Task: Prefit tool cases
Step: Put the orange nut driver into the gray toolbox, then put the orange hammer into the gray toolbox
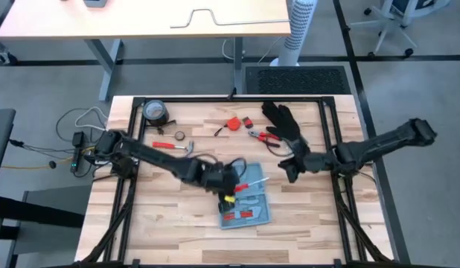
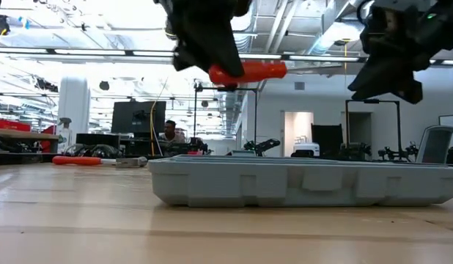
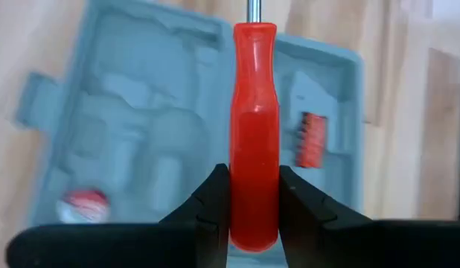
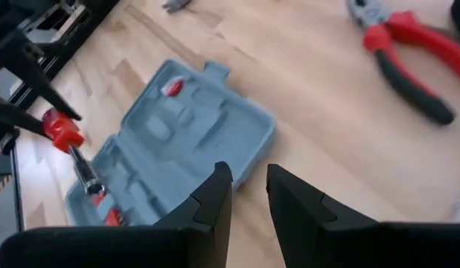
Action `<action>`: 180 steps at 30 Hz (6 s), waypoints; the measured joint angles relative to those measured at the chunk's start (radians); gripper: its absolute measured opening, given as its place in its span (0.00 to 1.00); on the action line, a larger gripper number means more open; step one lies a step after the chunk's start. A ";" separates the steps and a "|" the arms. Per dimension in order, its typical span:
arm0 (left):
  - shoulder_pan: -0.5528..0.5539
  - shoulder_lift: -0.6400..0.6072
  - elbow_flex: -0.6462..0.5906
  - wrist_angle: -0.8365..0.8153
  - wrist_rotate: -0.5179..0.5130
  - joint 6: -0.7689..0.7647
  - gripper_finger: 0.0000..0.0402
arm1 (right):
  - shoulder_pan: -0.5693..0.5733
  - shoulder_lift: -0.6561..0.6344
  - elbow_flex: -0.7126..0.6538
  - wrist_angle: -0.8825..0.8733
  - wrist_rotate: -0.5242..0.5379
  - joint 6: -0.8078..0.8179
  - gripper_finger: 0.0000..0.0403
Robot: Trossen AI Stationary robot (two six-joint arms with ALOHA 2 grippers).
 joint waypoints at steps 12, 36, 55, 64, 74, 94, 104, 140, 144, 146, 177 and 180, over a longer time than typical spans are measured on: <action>-0.200 0.192 0.000 0.176 0.109 -0.262 0.17 | 0.171 0.193 -0.004 0.158 0.063 0.094 0.24; -0.199 0.195 0.001 0.089 0.154 -0.236 0.21 | 0.191 0.268 -0.004 0.240 0.058 0.104 0.24; -0.183 0.195 0.001 0.150 0.108 -0.224 0.28 | 0.236 0.268 -0.004 0.407 0.007 0.052 0.24; -0.189 0.185 0.001 0.154 -0.012 -0.235 0.28 | 0.319 0.392 -0.002 0.448 0.026 0.175 0.24; -0.183 0.123 -0.012 0.257 -0.126 -0.204 0.28 | 0.355 0.494 -0.003 0.516 0.065 0.243 0.23; -0.085 0.121 -0.140 0.478 0.163 -0.171 0.24 | 0.357 0.656 0.083 0.647 -0.102 0.164 0.02; -0.142 0.165 -0.139 0.402 0.127 -0.181 0.24 | 0.298 0.884 0.280 0.589 -0.243 0.066 0.01; -0.093 -0.001 -0.140 0.626 -0.241 -0.023 0.24 | 0.091 0.480 0.320 0.498 -0.346 -0.198 0.03; -0.069 -0.056 -0.140 0.625 -0.513 -0.088 0.24 | 0.027 0.334 0.321 0.554 -0.345 -0.283 0.03; -0.048 -0.073 -0.140 0.661 -0.554 -0.058 0.24 | 0.004 0.269 0.321 0.576 -0.343 -0.336 0.03; 0.062 -0.085 -0.140 0.744 -0.277 0.028 0.24 | -0.064 0.083 0.321 0.557 -0.357 -0.438 0.04; 0.061 -0.093 -0.140 0.733 -0.255 0.040 0.24 | -0.064 0.123 0.321 0.557 -0.357 -0.438 0.04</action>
